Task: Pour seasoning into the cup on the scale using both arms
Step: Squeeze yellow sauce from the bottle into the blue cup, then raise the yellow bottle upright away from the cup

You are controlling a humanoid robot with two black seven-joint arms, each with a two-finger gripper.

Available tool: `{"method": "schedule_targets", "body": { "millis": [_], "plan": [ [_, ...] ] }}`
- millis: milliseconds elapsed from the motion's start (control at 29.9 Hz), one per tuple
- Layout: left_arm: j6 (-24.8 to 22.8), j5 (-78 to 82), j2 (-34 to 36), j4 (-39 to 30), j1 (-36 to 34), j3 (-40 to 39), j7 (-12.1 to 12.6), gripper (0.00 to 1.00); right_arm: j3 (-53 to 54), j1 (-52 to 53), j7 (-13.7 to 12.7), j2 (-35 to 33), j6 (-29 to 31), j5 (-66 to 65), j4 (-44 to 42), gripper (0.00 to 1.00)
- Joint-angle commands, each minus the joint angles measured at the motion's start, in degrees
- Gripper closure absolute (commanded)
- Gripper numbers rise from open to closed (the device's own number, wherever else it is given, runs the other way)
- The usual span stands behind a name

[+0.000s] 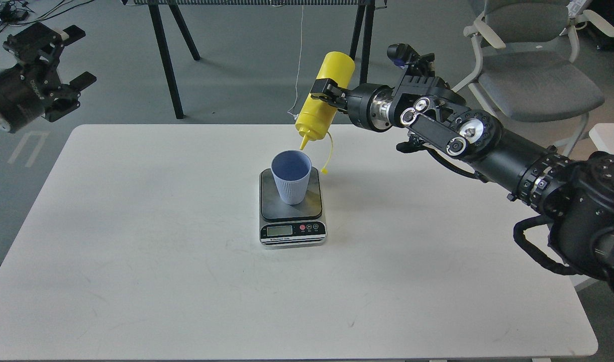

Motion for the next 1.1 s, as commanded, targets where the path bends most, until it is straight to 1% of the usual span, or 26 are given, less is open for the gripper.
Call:
{"method": "schedule_targets", "body": {
  "millis": [0,268,401,602,869,1003,1070],
  "plan": [
    [0.00,0.00,-0.01,0.00,0.27,-0.04,0.00,0.00,0.00,-0.25,0.05,0.00,-0.15,-0.01,0.01,0.84],
    [0.00,0.00,-0.01,0.00,0.27,-0.13,0.00,0.00,0.00,-0.43,0.05,0.00,-0.41,0.08,0.01,0.84],
    [0.00,0.09,-0.01,0.00,0.36,-0.04,0.00,0.00,1.32,-0.25,0.14,0.00,-0.41,2.53,-0.17,0.84],
    [0.00,0.18,0.16,0.00,0.45,-0.04,0.00,0.00,8.43,1.33,0.14,0.00,-0.42,3.25,-0.52,0.84],
    [0.00,0.18,1.13,0.17,0.45,0.04,0.00,0.00,23.54,3.79,0.14,0.00,-0.15,3.77,-0.43,0.84],
    [0.00,0.18,1.04,0.79,0.54,0.22,0.00,0.00,31.19,5.02,-0.13,0.00,0.55,10.34,0.18,0.84],
    [0.00,0.18,0.96,0.79,0.54,0.31,0.00,0.00,33.13,5.55,-1.00,-4.46,0.73,16.05,2.02,0.84]
  ]
}}
